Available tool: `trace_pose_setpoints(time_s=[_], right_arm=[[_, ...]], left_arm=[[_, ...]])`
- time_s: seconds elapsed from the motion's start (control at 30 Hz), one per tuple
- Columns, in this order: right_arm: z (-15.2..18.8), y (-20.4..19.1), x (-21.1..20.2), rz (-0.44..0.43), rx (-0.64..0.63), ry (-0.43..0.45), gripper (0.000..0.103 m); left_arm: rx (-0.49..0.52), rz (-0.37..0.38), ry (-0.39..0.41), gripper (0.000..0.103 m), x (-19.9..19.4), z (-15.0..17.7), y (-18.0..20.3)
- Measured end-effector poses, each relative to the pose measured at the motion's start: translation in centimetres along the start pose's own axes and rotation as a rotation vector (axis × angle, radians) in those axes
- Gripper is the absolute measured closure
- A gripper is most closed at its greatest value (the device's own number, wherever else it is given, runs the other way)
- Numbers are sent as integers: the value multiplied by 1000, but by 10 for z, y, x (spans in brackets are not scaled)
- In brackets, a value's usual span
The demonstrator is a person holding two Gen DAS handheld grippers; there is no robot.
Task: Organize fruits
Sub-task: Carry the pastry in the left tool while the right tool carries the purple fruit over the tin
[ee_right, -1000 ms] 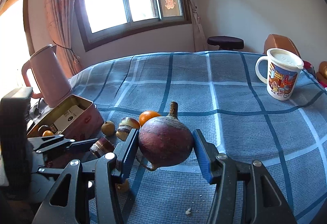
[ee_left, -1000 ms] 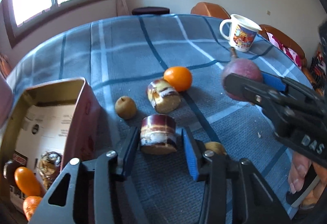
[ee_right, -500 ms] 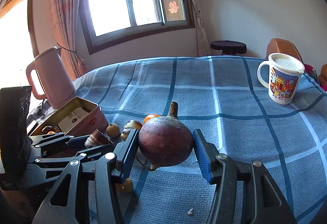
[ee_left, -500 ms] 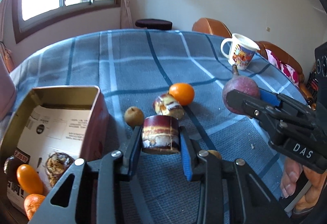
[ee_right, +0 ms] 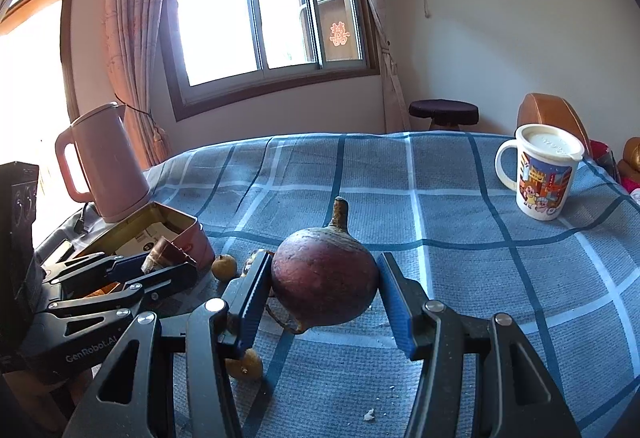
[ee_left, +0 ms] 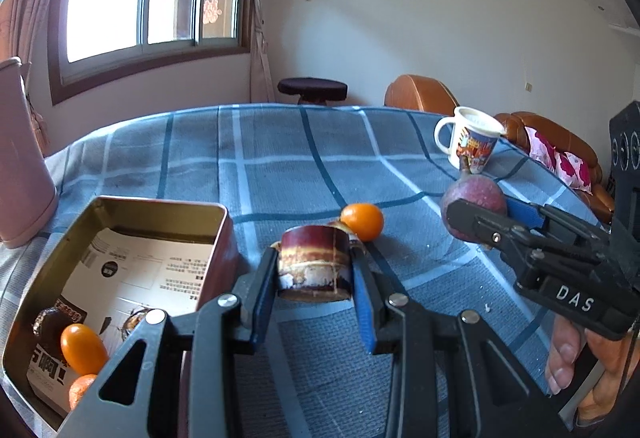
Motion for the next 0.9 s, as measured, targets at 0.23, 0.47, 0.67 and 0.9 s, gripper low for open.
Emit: trace_pose_setpoints(time_s=[0.23,0.47,0.67,0.9], right_arm=[[-1,-2,-7,11,-15,34,48],[-2,-5,-13,19,-31,68,48],[-3,-7,-19,29,-47,99,48],[-4,-12,-26,43,-75,139,48]], left_arm=[[-5,-7,44,66,-9,-1,-2],[-40,6,64,66,-13,-1,-8],[-49,0,91,66,-18,-2,-9],[-40,-21,133,66,-27,-2,-7]])
Point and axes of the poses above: each gripper's, at about its wrist camera, not at the fingertips, and x roughly the way its jaws point, y to its right, z to its underside, the point moved 5 cm from there along x, roughly the way its jaws point, and after that the axes turned 2 degrees about -z, right-handed, at the moved point
